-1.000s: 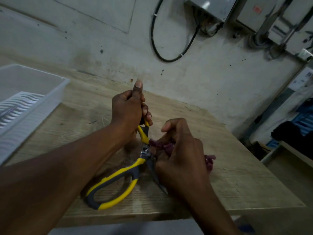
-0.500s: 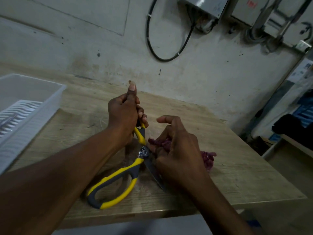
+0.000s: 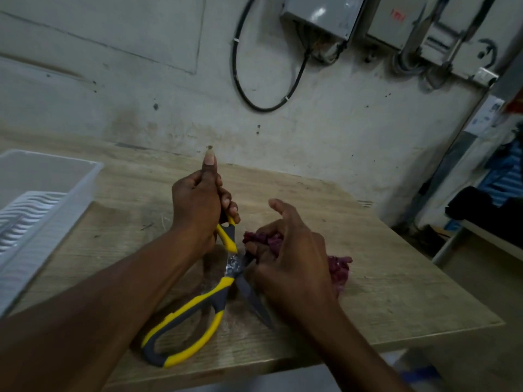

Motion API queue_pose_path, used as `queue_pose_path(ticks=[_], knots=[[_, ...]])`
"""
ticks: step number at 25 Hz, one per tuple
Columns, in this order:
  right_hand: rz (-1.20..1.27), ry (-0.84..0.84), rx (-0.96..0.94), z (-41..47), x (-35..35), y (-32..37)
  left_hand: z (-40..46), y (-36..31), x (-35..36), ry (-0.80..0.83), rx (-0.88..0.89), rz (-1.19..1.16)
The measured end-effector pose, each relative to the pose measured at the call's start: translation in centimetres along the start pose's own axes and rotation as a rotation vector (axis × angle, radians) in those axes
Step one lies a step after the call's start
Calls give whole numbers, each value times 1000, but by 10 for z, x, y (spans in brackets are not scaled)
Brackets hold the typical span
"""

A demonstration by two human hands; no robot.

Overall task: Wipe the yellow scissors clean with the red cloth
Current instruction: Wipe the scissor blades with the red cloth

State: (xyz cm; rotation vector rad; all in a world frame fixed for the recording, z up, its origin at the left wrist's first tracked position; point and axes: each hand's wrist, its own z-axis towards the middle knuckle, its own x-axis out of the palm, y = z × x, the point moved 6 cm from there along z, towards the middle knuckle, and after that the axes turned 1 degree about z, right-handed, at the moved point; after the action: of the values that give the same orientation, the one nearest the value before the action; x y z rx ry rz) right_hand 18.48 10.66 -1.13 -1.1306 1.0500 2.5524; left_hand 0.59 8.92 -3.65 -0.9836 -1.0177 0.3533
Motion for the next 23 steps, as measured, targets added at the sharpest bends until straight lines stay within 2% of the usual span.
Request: queue_pose_path(ticks=[3, 6, 8, 10, 11, 17, 23], knots=[[30, 71, -8, -7, 3, -1, 1, 0, 0, 13, -3, -6], [348, 174, 110, -7, -13, -12, -4, -4, 5, 33, -3, -23], [458, 96, 166, 2, -36, -23, -3, -6, 7, 43, -13, -35], [427, -33, 188, 14, -63, -35, -4, -6, 7, 34, -31, -24], [433, -46, 200, 20, -73, -38, -3, -4, 6, 26, -42, -22], [438, -73, 178, 19, -111, -60, 1, 2, 6, 31, -79, -26], [222, -99, 276, -14, -120, -94, 8, 3, 1, 18, -102, -28]])
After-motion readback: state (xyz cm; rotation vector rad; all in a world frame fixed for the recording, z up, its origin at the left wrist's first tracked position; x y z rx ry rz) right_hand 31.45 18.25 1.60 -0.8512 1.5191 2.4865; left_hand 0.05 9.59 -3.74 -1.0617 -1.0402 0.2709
